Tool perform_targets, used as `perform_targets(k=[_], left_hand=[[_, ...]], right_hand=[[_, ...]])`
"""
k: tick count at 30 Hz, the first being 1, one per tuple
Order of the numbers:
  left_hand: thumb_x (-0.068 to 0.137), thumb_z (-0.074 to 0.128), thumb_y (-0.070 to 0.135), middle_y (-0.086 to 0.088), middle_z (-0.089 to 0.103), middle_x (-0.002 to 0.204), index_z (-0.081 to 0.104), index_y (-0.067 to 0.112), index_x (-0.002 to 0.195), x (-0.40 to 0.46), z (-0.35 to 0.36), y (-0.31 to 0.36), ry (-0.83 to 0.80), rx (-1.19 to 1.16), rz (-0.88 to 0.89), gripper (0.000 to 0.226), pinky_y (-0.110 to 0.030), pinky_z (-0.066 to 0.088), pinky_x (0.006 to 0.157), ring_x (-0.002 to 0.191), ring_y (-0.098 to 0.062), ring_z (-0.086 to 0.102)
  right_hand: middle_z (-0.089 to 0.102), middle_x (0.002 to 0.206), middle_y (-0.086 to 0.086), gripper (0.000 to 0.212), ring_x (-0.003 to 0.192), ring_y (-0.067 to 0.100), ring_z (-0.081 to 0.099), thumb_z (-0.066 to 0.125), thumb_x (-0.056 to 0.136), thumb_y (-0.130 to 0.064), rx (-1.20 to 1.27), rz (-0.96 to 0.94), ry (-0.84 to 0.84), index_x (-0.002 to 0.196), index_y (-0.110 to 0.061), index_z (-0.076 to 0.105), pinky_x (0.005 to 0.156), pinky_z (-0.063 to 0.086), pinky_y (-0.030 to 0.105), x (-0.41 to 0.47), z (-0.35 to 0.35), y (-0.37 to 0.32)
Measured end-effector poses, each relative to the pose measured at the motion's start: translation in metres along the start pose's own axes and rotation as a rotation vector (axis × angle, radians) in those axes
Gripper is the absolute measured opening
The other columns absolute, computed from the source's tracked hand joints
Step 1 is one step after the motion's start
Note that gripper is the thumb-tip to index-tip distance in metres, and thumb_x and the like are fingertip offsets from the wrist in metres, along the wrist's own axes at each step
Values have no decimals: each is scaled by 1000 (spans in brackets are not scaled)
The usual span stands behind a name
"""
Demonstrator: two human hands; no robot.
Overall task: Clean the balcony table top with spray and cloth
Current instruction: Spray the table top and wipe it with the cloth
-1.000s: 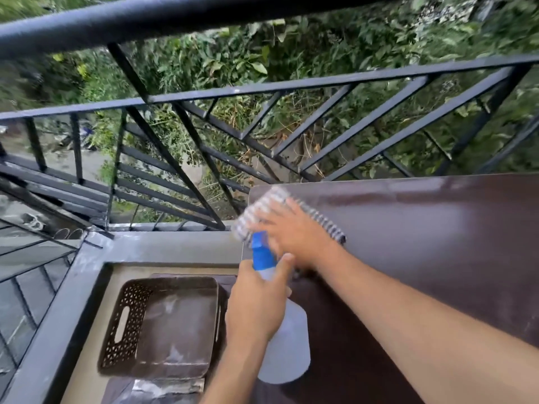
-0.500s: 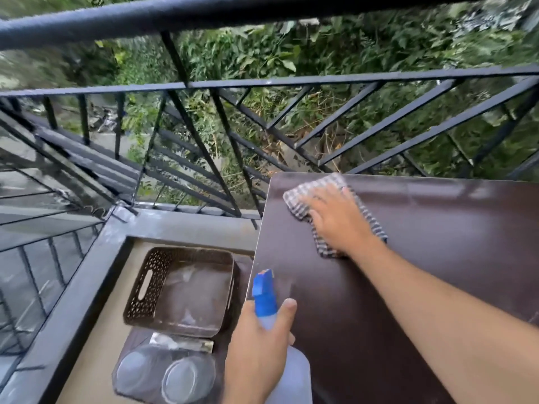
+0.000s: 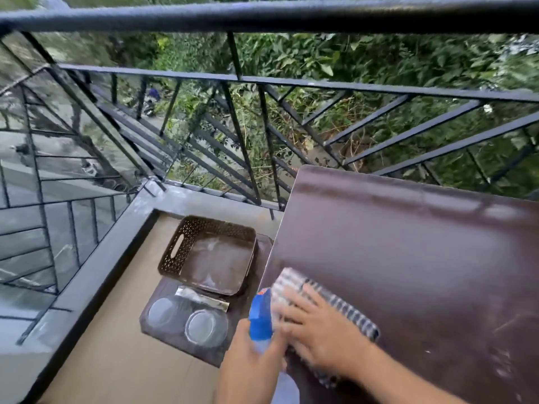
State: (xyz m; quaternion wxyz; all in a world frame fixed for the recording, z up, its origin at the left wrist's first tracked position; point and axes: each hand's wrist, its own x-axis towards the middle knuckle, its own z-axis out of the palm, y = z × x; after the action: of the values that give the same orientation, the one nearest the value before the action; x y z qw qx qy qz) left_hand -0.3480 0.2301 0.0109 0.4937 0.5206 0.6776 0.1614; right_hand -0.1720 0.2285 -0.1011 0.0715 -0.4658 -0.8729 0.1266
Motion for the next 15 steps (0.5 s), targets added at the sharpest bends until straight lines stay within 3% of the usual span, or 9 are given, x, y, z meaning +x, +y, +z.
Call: perform_targets(k=[4,7,10,12,15], left_hand=[[52,49,79,4,73,61,50,40,95,-18,-5,-15,2,-24,-34,58,-26,51,78,70,-1,70],[59,54,73,4,72,57,53,30,96,-29,-5,-28,22,-40,-64,57,-26,49,73,64,-4,69],[66,55,65,5,71,57,55,30,100,-42,-3,-41,47,-55,-110,49,-28,51,79,67,-5,69],[68,55,63,6,71,58,55,29,100,-50,-3,-50,61,-71,-117,46,-27,49,77,66,-4,69],[76,56,62,6,70,57,55,35,105,-65,-4,-59,90,-75,-113,40,-24,44,70,62,0,66]], right_hand=[[50,148,-10,43,146,23,33,52,89,-33,-13,-90,14,132,-37,56,120,14,46,6,-3,18],[51,148,-3,46,143,27,37,39,95,-35,-66,189,57,139,-36,53,120,15,50,43,-18,64],[35,159,-4,47,151,23,20,29,102,-40,-41,478,79,147,-36,42,123,7,52,74,-33,87],[26,163,-5,48,153,22,11,29,104,-39,-60,555,89,151,-35,36,124,4,51,84,-34,84],[31,161,-3,48,152,25,17,33,102,-36,-101,541,90,150,-36,38,123,9,53,77,-23,48]])
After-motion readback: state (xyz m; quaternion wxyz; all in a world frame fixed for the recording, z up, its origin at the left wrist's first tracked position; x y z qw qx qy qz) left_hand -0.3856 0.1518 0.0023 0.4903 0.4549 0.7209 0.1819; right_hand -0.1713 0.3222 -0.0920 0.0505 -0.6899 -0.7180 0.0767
